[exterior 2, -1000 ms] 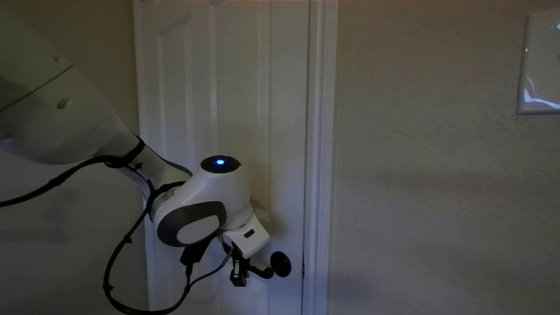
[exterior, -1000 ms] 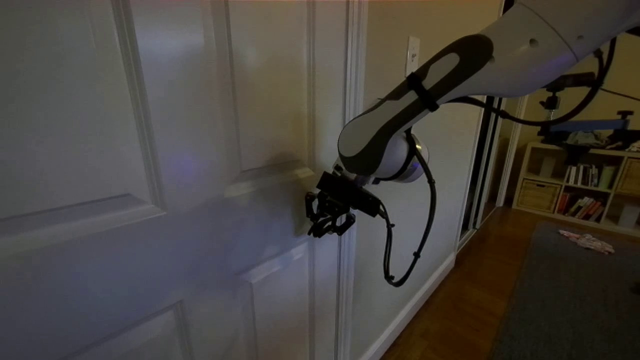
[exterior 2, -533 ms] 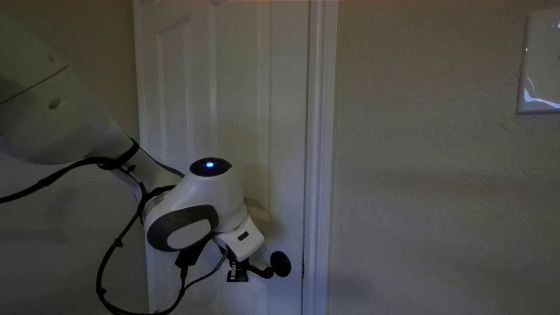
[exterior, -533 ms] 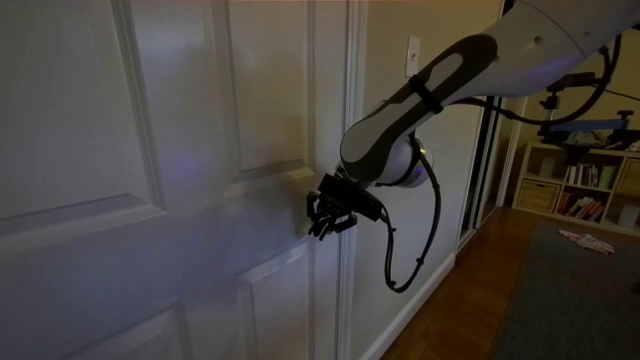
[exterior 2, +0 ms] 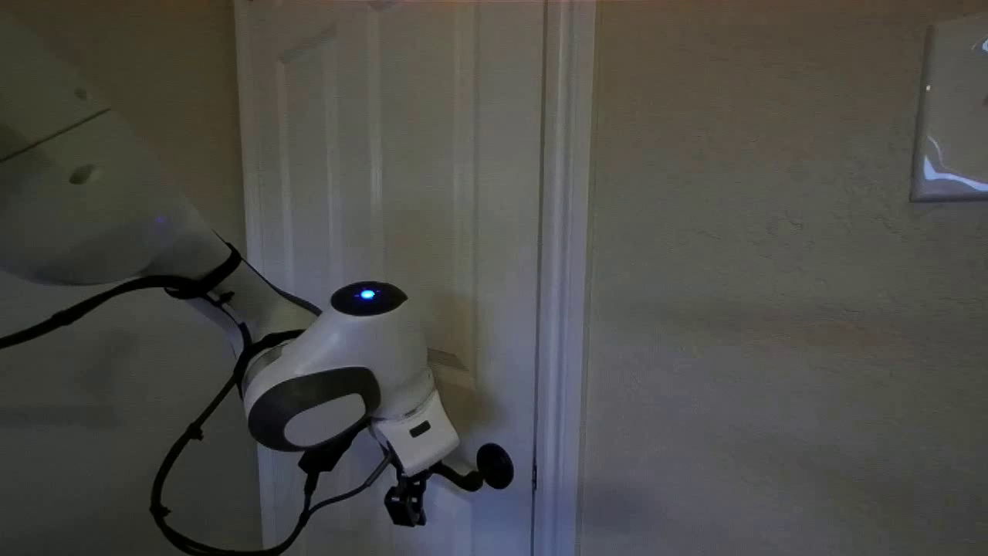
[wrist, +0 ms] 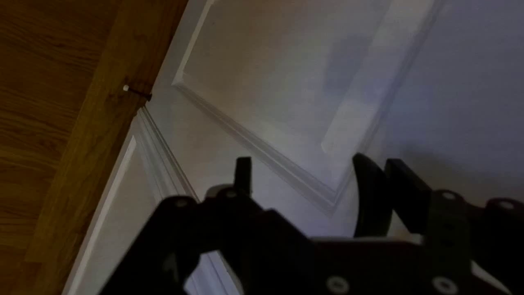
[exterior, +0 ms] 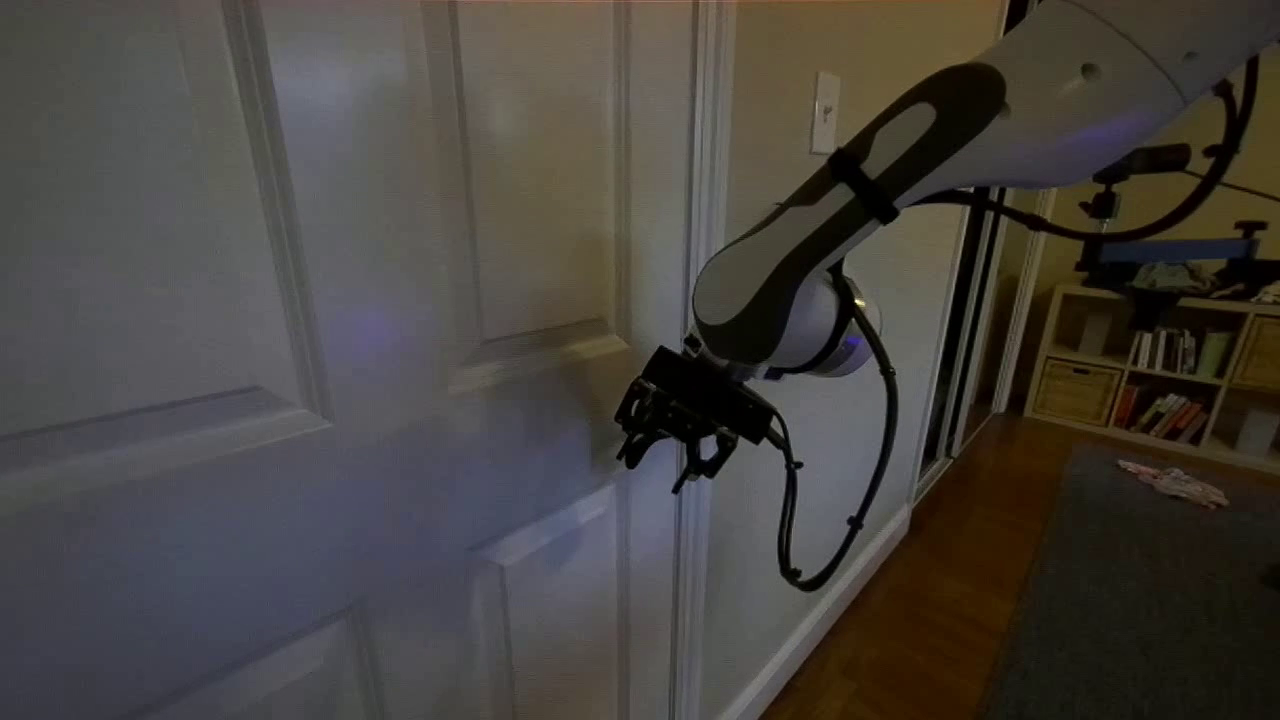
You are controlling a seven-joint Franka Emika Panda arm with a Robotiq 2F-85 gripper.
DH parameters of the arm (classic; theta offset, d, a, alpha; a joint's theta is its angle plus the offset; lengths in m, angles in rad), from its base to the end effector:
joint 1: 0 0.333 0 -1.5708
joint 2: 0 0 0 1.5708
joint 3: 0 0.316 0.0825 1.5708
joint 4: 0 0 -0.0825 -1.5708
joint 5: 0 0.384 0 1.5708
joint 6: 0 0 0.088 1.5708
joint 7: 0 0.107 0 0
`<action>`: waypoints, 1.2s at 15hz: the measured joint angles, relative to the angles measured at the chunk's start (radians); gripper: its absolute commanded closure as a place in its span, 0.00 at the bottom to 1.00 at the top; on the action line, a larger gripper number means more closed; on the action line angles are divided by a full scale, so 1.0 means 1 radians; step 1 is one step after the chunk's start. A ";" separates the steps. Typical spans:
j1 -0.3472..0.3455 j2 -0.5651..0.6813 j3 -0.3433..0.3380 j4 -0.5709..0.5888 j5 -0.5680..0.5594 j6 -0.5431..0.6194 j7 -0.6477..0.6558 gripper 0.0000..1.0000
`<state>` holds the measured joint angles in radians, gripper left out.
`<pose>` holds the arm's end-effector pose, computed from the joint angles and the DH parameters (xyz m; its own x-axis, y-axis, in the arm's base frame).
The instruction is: Open the door
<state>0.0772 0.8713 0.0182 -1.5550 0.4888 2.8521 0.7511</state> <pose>0.7278 0.0418 0.1720 0.4432 -0.8961 0.0250 -0.7900 -0.4036 -0.4615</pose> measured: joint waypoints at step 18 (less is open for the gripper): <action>-0.004 -0.011 -0.045 0.005 0.002 -0.074 0.117 0.45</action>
<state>0.0734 0.8607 -0.0268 -1.5496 0.4910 2.7779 0.8677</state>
